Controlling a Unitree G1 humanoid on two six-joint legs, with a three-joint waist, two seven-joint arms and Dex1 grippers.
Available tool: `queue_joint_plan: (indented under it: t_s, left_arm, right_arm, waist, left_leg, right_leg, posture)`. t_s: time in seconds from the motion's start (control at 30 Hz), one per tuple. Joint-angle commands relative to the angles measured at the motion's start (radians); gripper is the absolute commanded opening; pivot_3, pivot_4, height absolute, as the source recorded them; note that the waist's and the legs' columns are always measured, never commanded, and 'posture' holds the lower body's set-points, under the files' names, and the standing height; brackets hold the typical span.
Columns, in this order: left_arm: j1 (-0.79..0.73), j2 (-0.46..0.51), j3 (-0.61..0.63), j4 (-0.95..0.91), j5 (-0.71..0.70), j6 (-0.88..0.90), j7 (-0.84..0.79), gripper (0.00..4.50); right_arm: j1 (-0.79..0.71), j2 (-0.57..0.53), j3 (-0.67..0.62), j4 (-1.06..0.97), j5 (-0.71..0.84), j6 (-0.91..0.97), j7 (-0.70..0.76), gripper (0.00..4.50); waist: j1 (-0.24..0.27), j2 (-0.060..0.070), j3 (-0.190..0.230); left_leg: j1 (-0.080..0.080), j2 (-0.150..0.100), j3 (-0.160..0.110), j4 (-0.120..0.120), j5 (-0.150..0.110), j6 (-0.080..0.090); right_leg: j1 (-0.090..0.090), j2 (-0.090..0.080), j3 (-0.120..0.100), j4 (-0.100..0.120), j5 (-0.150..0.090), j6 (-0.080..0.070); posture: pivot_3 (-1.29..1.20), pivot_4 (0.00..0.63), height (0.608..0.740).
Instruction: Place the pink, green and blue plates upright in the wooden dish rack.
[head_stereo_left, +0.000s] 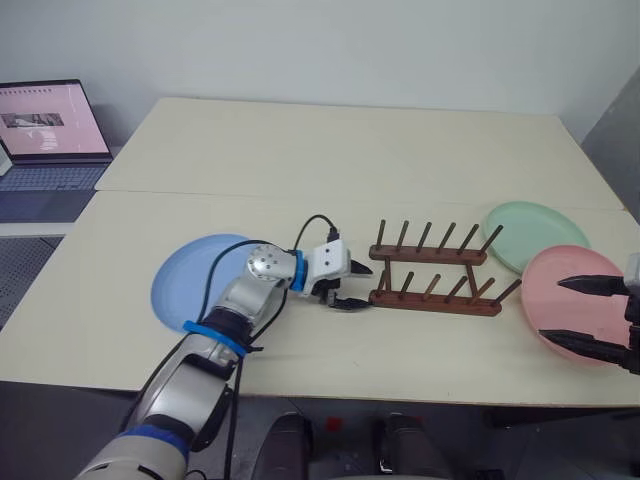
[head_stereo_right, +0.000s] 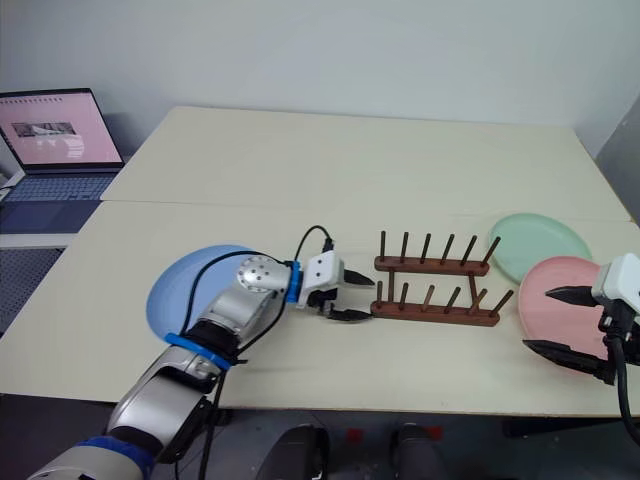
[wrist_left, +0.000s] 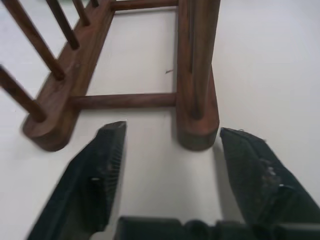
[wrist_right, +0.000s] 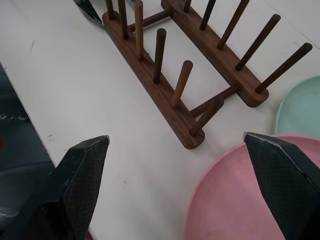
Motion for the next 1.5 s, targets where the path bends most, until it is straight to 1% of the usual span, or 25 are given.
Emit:
queue_joint_plan:
  t_s: [0.03,0.1,0.17,0.23,0.3,0.37,0.47,0.5,0.53,0.6,0.63,0.7,0.77,0.83,0.93,1.1,1.3,1.5]
  left_arm:
    - [0.03,0.08,0.06,-0.195,-0.074,0.071,-0.055,3.83]
    - [0.079,0.156,0.072,-0.347,-0.14,0.172,-0.119,3.83]
    - [0.155,0.231,0.07,-0.522,-0.214,0.296,-0.172,3.42]
    - [0.235,0.279,0.051,-0.67,-0.255,0.385,-0.181,2.89]
    - [0.281,0.284,0.04,-0.746,-0.261,0.424,-0.152,2.24]
    - [0.314,0.246,0.016,-0.768,-0.225,0.423,-0.09,1.65]
    - [0.322,0.169,-0.042,-0.699,-0.098,0.337,0.027,0.6]
    - [0.319,0.147,-0.056,-0.673,-0.064,0.315,0.059,0.33]
    - [0.315,0.128,-0.064,-0.652,-0.041,0.305,0.086,0.01]
    - [0.308,0.086,-0.086,-0.594,0.016,0.289,0.148,0.0]
    - [0.306,0.074,-0.095,-0.574,0.035,0.277,0.164,0.0]
    - [0.301,0.026,-0.113,-0.528,0.066,0.297,0.215,0.0]
    - [0.289,-0.009,-0.132,-0.48,0.114,0.278,0.265,0.0]
    - [0.27,-0.048,-0.134,-0.434,0.145,0.272,0.318,0.0]
    - [0.235,-0.091,-0.129,-0.386,0.184,0.263,0.383,0.0]
    - [0.203,-0.113,-0.126,-0.344,0.219,0.231,0.436,0.0]
    - [0.132,-0.131,-0.104,-0.226,0.244,0.192,0.496,0.0]
    - [0.068,-0.136,-0.108,-0.114,0.262,0.117,0.53,0.0]
  right_arm:
    - [-0.018,-0.003,0.02,-0.018,-0.019,-0.037,-0.016,4.5]
    - [-0.035,0.001,0.07,-0.019,-0.055,-0.061,-0.053,4.5]
    - [-0.054,0.009,0.135,-0.01,-0.094,-0.098,-0.086,4.5]
    - [-0.058,0.027,0.175,-0.037,-0.082,-0.091,-0.099,4.13]
    - [-0.052,0.03,0.204,-0.058,-0.085,-0.087,-0.104,3.54]
    - [-0.051,0.021,0.271,-0.06,-0.133,-0.117,-0.117,2.84]
    - [-0.099,0.016,0.406,-0.017,-0.231,-0.17,-0.161,1.64]
    - [-0.118,0.018,0.44,0.001,-0.254,-0.181,-0.172,1.32]
    - [-0.137,0.02,0.466,0.018,-0.272,-0.191,-0.179,0.9]
    - [-0.183,0.03,0.528,0.061,-0.311,-0.213,-0.197,0.15]
    - [-0.199,0.033,0.549,0.077,-0.323,-0.221,-0.201,0.03]
    - [-0.253,0.057,0.61,0.127,-0.363,-0.238,-0.225,0.03]
    - [-0.298,0.079,0.66,0.176,-0.403,-0.255,-0.246,0.03]
    - [-0.329,0.104,0.694,0.212,-0.429,-0.271,-0.261,0.03]
    - [-0.374,0.141,0.73,0.254,-0.462,-0.289,-0.289,0.03]
    - [-0.451,0.18,0.768,0.347,-0.542,-0.347,-0.351,0.03]
    - [-0.516,0.233,0.774,0.373,-0.553,-0.342,-0.367,0.03]
    - [-0.571,0.255,0.797,0.385,-0.564,-0.325,-0.353,0.03]
  waist:
    - [-0.002,0.0,0.0]
    - [-0.004,0.0,0.0]
    - [-0.012,0.001,0.0]
    - [-0.014,0.001,0.0]
    - [-0.012,0.001,0.0]
    - [-0.004,0.001,0.0]
    - [0.001,0.0,0.0]
    - [0.001,0.0,0.0]
    - [0.001,0.0,0.0]
    - [0.0,0.0,0.0]
    - [-0.002,0.0,0.0]
    - [-0.004,0.0,0.0]
    - [-0.005,0.0,0.0]
    - [-0.005,0.0,0.0]
    - [-0.003,0.0,0.0]
    - [-0.011,0.0,-0.001]
    - [-0.011,0.0,-0.001]
    - [-0.012,0.0,-0.001]
  left_leg:
    - [0.0,0.0,0.0,0.0,0.0,0.0]
    - [0.0,0.001,0.0,0.0,0.0,0.0]
    - [0.0,0.002,0.0,0.0,0.0,0.0]
    - [0.001,0.003,0.0,0.0,0.0,0.0]
    - [0.0,0.003,0.0,0.0,0.0,0.0]
    - [0.0,0.003,-0.001,0.0,0.0,0.0]
    - [0.001,0.001,-0.001,0.003,0.001,0.002]
    - [0.0,0.001,-0.001,0.003,0.001,0.002]
    - [0.001,0.001,0.0,0.003,0.002,0.003]
    - [0.001,0.0,0.0,0.003,0.002,0.003]
    - [0.001,0.0,0.0,0.004,0.002,0.003]
    - [0.001,0.0,0.0,0.003,0.002,0.003]
    - [0.0,0.0,0.0,0.002,0.002,0.003]
    - [0.0,-0.001,0.0,0.002,0.002,0.003]
    - [0.0,-0.001,0.0,0.003,0.002,0.003]
    - [0.0,-0.001,0.001,0.003,0.002,0.003]
    - [0.001,-0.001,0.0,0.003,0.002,0.004]
    - [0.001,-0.002,0.001,0.003,0.002,0.004]
  right_leg:
    - [0.0,0.0,0.0,0.0,0.0,0.0]
    - [0.0,0.0,0.0,0.0,0.0,0.0]
    - [0.0,0.0,0.0,0.0,0.0,0.0]
    - [0.0,-0.002,0.0,0.0,0.0,0.0]
    - [0.0,-0.002,0.001,0.0,0.0,0.0]
    - [0.0,-0.003,0.0,0.0,0.0,0.0]
    - [0.002,-0.003,0.001,0.0,-0.002,-0.004]
    - [0.001,-0.003,0.001,0.0,-0.001,-0.004]
    - [0.002,-0.003,0.002,0.0,-0.001,-0.004]
    - [0.001,-0.003,0.003,0.0,0.0,-0.004]
    - [0.001,-0.003,0.003,0.0,0.0,-0.004]
    - [0.001,-0.002,0.003,0.001,0.0,-0.004]
    - [0.0,-0.001,0.003,0.0,0.0,-0.004]
    - [0.0,-0.001,0.002,0.0,0.003,0.0]
    - [0.001,-0.001,0.002,0.001,0.003,0.0]
    - [0.001,-0.001,0.003,0.001,0.004,0.0]
    - [0.0,0.0,0.003,0.001,0.005,0.001]
    - [0.0,0.0,0.003,0.001,0.005,0.001]
  posture:
    - [0.0,0.15,0.74]
    - [0.0,0.15,0.74]
    - [0.0,0.15,0.74]
    - [0.0,0.15,0.74]
    - [0.0,0.15,0.74]
    - [0.0,0.15,0.74]
    - [0.0,0.15,0.74]
    - [0.0,0.15,0.74]
    - [0.0,0.15,0.74]
    - [0.0,0.15,0.74]
    - [0.0,0.15,0.74]
    - [0.0,0.15,0.74]
    - [0.0,0.15,0.74]
    - [0.0,0.15,0.74]
    - [0.0,0.15,0.74]
    - [0.0,0.15,0.74]
    - [0.0,0.15,0.74]
    - [0.0,0.15,0.74]
